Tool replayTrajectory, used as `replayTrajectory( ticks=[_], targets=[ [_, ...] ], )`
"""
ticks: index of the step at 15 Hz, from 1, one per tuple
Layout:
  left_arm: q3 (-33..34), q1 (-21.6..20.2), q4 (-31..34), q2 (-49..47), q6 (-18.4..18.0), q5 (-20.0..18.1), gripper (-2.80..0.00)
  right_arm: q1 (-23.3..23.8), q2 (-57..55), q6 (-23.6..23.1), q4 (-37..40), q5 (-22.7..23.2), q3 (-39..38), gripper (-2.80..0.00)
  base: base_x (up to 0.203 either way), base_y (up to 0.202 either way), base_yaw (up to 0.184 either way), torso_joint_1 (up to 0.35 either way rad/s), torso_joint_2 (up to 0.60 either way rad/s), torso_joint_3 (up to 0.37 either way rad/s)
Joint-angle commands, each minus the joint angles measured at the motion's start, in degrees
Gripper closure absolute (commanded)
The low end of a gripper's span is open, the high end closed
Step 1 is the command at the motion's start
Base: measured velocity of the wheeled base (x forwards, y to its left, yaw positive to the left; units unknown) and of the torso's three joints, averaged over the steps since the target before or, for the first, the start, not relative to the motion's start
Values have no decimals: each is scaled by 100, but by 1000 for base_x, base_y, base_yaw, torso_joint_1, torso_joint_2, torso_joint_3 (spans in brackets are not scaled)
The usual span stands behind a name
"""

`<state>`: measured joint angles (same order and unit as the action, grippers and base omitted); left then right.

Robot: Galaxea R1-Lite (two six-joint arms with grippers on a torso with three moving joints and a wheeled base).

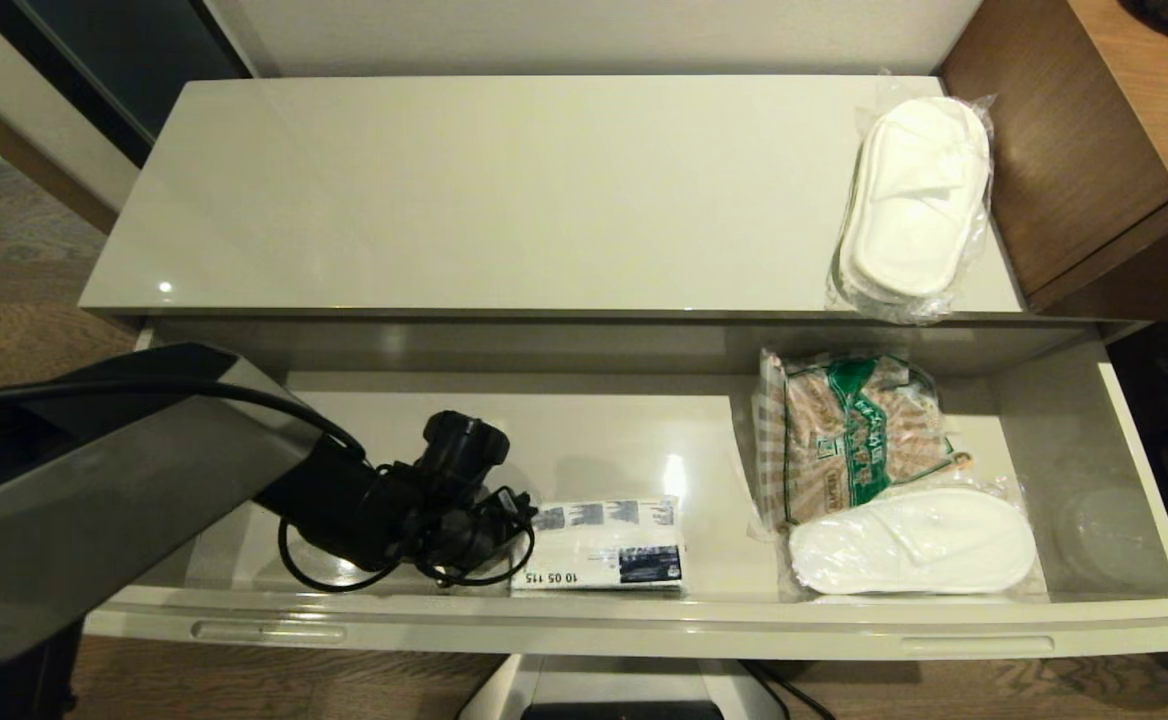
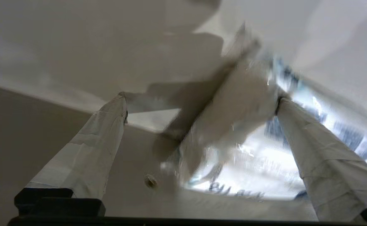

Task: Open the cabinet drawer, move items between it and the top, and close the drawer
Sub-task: Take out the tissue from the drawer

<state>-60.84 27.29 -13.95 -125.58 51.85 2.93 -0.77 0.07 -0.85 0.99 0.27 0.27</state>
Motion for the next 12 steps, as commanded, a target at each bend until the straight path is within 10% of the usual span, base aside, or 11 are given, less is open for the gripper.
replayTrajectory(
  ticks=[1,6,11,12],
  targets=[
    [10,110,-2,-11,27,6,-280,-2,89,-3,-2,0,0,0,0,0,0,0,0,0],
    [153,288,-2,26,-365,98,-280,-2,89,-3,-2,0,0,0,0,0,0,0,0,0],
    [221,423,12,132,-1619,564,-280,-2,89,-3,-2,0,0,0,0,0,0,0,0,0],
    [189,421,17,142,-2334,634,-280,-2,89,-3,-2,0,0,0,0,0,0,0,0,0]
  ],
)
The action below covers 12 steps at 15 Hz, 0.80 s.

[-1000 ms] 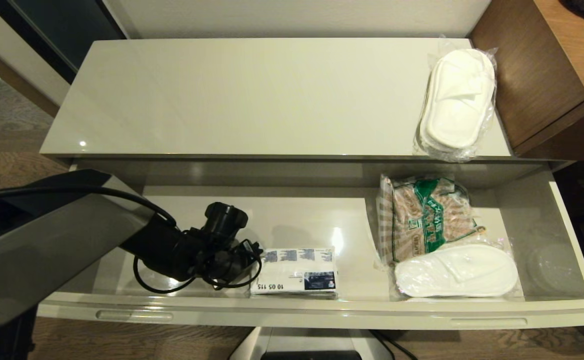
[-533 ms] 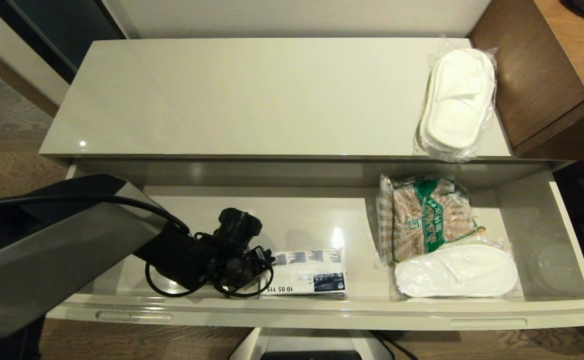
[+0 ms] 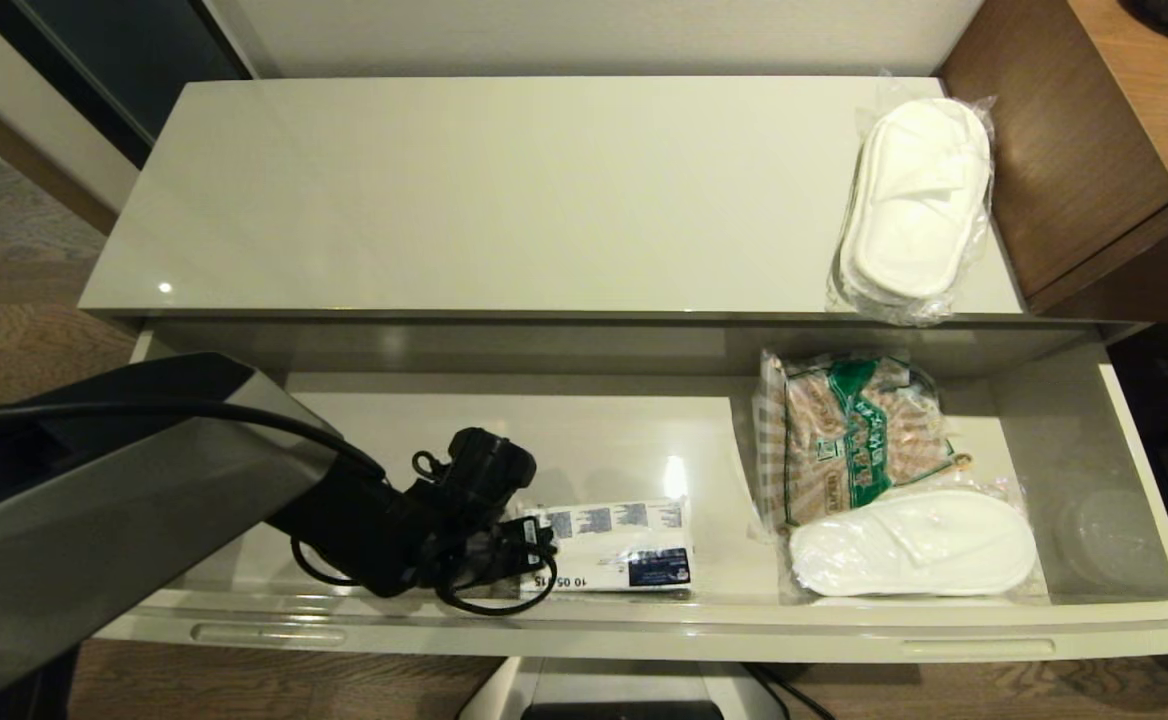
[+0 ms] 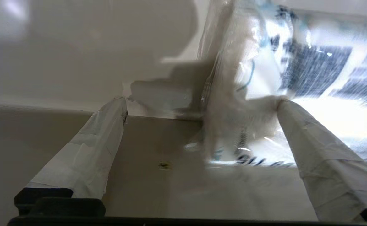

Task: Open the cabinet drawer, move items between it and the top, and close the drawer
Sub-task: Take out the tissue from the drawer

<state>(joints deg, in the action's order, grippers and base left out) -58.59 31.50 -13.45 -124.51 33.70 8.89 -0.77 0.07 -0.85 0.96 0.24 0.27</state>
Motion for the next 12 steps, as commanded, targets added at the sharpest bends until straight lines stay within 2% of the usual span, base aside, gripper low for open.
replayTrajectory(
  ticks=[1,3,5,7,10,11,12],
  targets=[
    [-90,-2,-30,39,-1176,132,-280,-2,89,-3,0,2,0,0,0,0,0,0,0,0],
    [-280,-3,-27,5,-2467,353,-280,-2,89,-3,0,2,0,0,0,0,0,0,0,0],
    [-434,3,-26,-45,-3322,494,-280,-2,89,-3,0,2,0,0,0,0,0,0,0,0],
    [-481,77,15,-21,-4029,615,-280,-2,89,-3,9,2,0,0,0,0,0,0,0,0],
    [-635,382,34,98,-4822,1615,-280,-2,89,-3,0,2,0,0,0,0,0,0,0,0],
    [-799,520,78,90,-5191,1803,-280,-2,89,-3,0,2,0,0,0,0,0,0,0,0],
    [-861,589,105,81,-5333,1874,-280,-2,89,-3,0,2,0,0,0,0,0,0,0,0]
  ],
)
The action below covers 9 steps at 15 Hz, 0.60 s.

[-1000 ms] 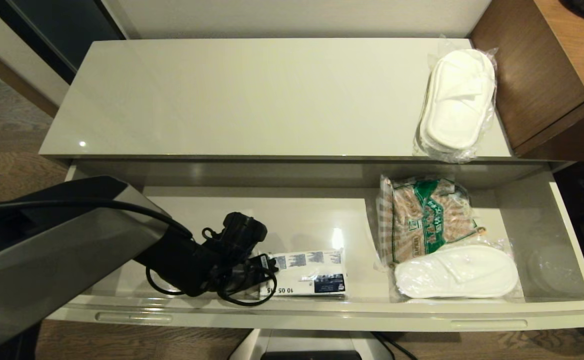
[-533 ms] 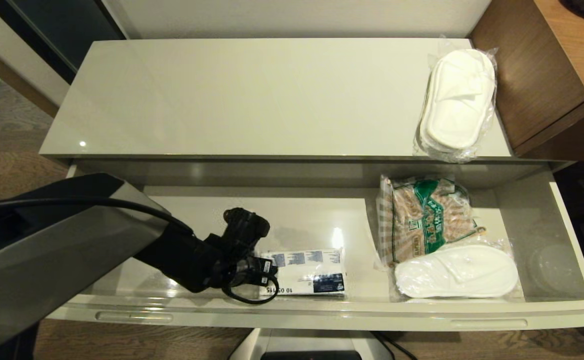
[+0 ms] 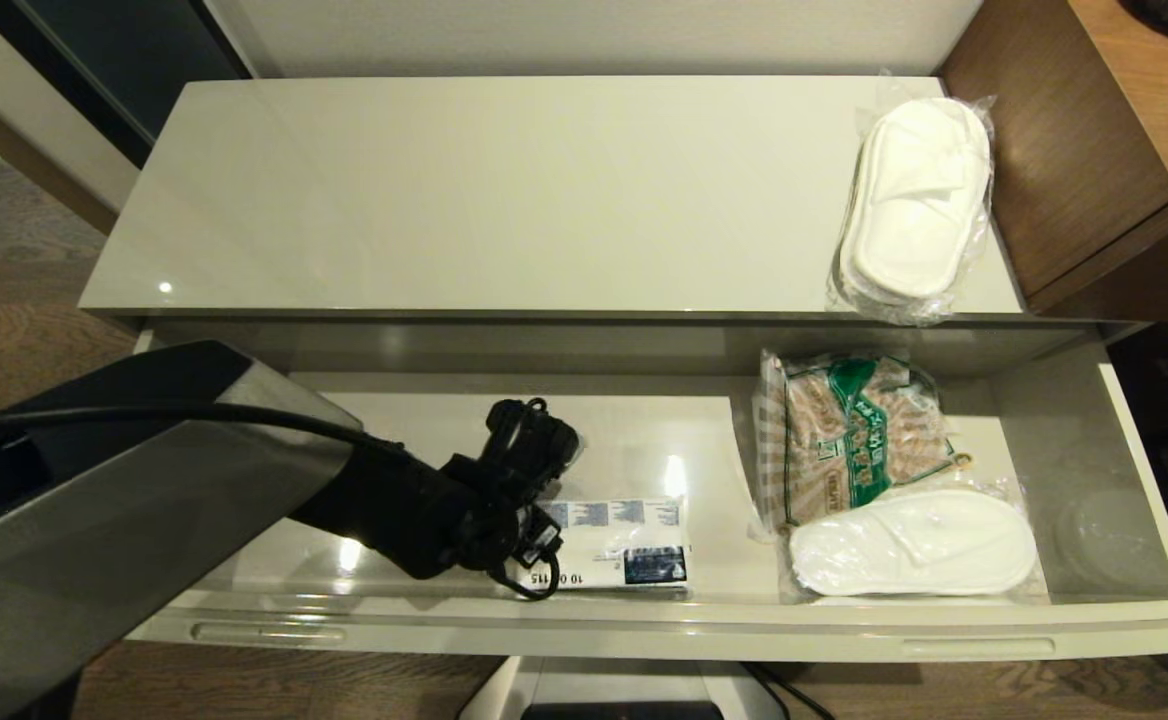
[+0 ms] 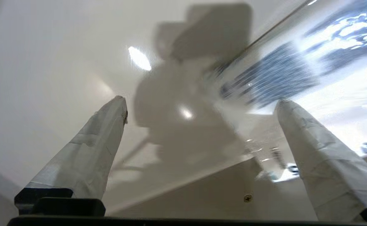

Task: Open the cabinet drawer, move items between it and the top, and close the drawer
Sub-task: Take out the tissue from the drawer

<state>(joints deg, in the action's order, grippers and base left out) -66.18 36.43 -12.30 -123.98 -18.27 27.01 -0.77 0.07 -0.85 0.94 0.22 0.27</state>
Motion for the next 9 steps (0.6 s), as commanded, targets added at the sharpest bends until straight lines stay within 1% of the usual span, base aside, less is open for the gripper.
replayTrajectory(
  ticks=[1,2,3,4,6,9],
  targets=[
    [-178,201,-16,10,-528,62,-280,-2,89,-3,3,4,0,0,0,0,0,0,0,0],
    [-270,312,-15,-10,-926,52,-280,-2,89,-3,3,4,0,0,0,0,0,0,0,0],
    [-369,415,-8,-69,-1218,51,-280,-2,89,-3,3,4,0,0,0,0,0,0,0,0],
    [-440,479,0,-135,-1364,50,-280,-2,89,-3,3,4,0,0,0,0,0,0,0,0],
    [-463,492,36,-154,-1396,53,-280,-2,89,-3,3,4,0,0,0,0,0,0,0,0],
    [-1301,636,581,-484,-1612,66,-280,-2,89,-3,3,4,0,0,0,0,0,0,0,0]
  ],
)
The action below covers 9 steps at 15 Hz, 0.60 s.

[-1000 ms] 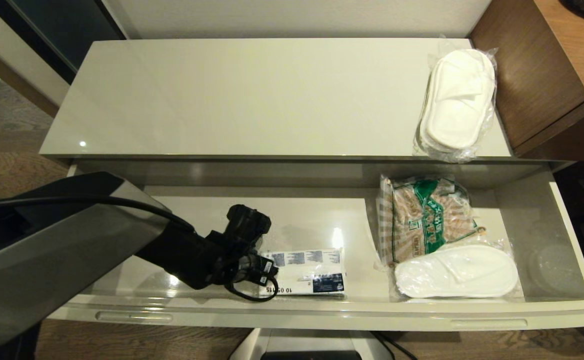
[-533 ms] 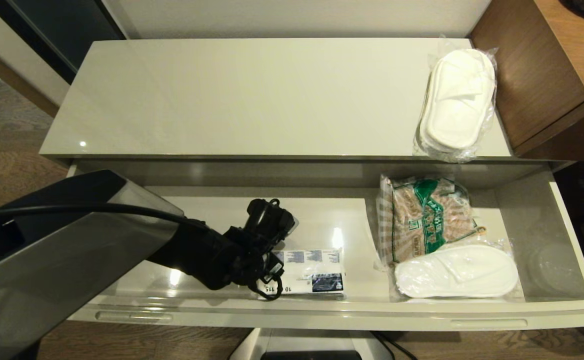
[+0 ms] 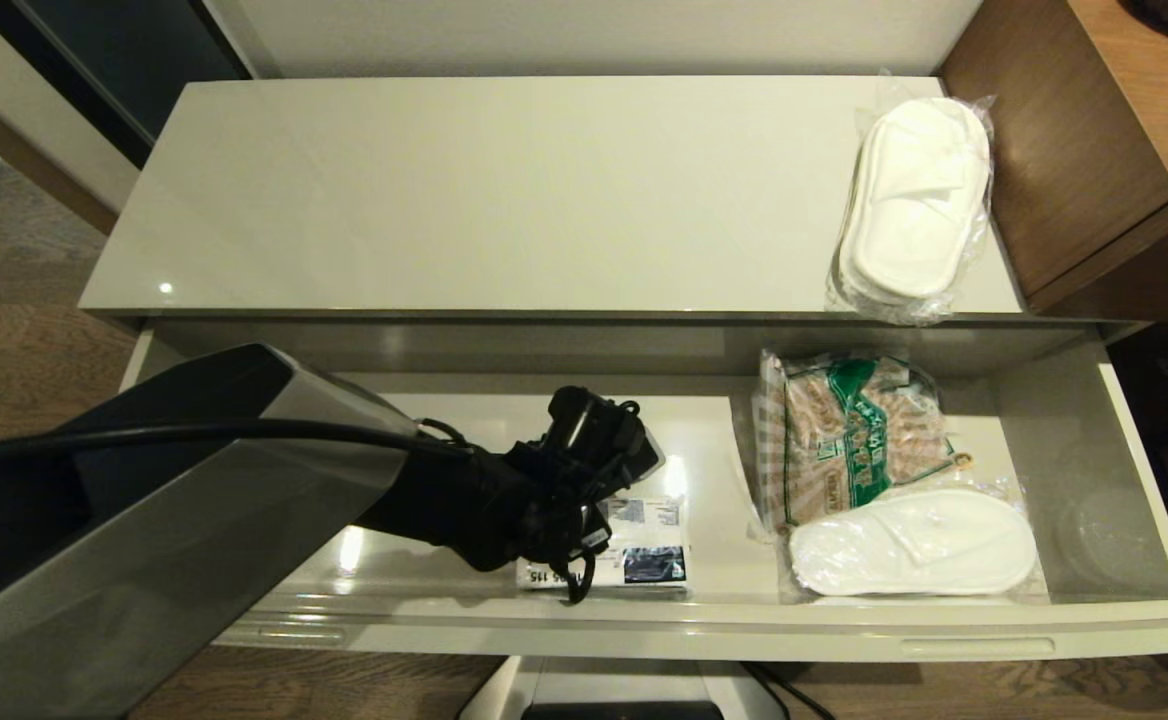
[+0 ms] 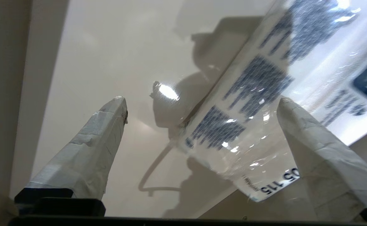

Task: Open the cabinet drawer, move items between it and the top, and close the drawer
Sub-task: Take out the tissue from the drawer

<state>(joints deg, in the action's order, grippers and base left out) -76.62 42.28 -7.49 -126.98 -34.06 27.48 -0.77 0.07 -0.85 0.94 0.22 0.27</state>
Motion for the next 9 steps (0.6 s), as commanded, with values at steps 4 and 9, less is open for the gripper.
replayTrajectory(
  ticks=[4,9],
  targets=[
    [-705,158,178,-451,-101,30,-280,-2,89,-3,3,4,0,0,0,0,0,0,0,0],
    [-689,273,212,-597,-188,259,-280,-2,89,-3,3,4,0,0,0,0,0,0,0,0]
  ],
)
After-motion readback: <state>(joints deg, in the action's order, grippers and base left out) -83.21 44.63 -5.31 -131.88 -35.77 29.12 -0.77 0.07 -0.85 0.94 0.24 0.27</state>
